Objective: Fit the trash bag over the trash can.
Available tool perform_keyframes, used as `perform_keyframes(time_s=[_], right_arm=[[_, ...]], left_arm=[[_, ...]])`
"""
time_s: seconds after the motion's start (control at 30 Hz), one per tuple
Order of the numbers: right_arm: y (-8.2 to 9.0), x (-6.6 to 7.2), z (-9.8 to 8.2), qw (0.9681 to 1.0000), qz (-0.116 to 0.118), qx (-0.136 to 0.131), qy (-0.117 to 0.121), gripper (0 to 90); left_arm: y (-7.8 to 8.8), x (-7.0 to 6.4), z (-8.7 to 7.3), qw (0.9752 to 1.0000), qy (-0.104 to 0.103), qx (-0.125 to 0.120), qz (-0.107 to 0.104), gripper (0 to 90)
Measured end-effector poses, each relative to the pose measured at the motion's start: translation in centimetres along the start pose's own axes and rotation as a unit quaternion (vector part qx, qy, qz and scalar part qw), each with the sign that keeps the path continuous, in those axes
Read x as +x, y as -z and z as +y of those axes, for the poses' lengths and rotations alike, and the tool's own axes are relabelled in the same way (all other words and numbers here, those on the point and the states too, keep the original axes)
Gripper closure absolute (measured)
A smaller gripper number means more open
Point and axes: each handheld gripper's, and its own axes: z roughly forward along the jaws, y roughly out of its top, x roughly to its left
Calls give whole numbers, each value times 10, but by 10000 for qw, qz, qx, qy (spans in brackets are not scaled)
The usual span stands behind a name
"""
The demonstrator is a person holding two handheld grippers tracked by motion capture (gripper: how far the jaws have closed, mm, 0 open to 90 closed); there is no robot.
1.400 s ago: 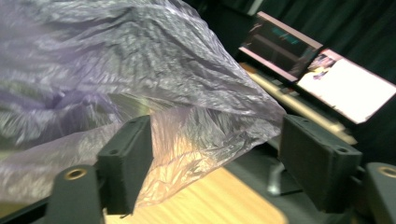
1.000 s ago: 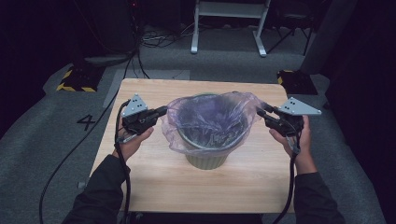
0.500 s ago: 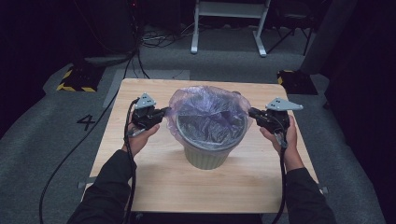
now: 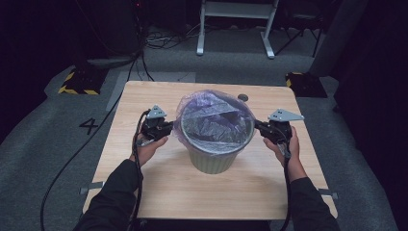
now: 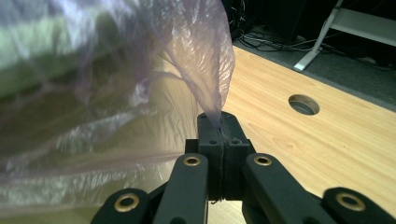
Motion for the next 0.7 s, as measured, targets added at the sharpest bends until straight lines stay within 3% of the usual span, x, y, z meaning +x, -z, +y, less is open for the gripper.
perform_keyframes(time_s=[0.1, 0.27, 0.37, 0.5, 0.6, 0.7], right_arm=[[0, 1, -8, 9999, 115, 36, -49, 900], [6, 8, -18, 9999, 89, -68, 47, 900], [10, 9, -21, 9998, 78, -199, 54, 877], [21, 10, -21, 9993, -4, -353, 134, 785], [30, 12, -18, 9985, -71, -480, 239, 718], [34, 13, -17, 9985, -139, -454, 288, 641]], left_arm=[[2, 2, -7, 10000, 19, -8, -2, 871], [12, 1, -17, 9999, 29, -135, 86, 822], [24, -2, -21, 9991, 18, -322, 283, 656], [44, -7, -22, 9969, -56, -660, 418, 502], [60, -12, -22, 9958, -182, -836, 314, 341], [71, -19, -23, 9947, -373, -946, 142, 285]])
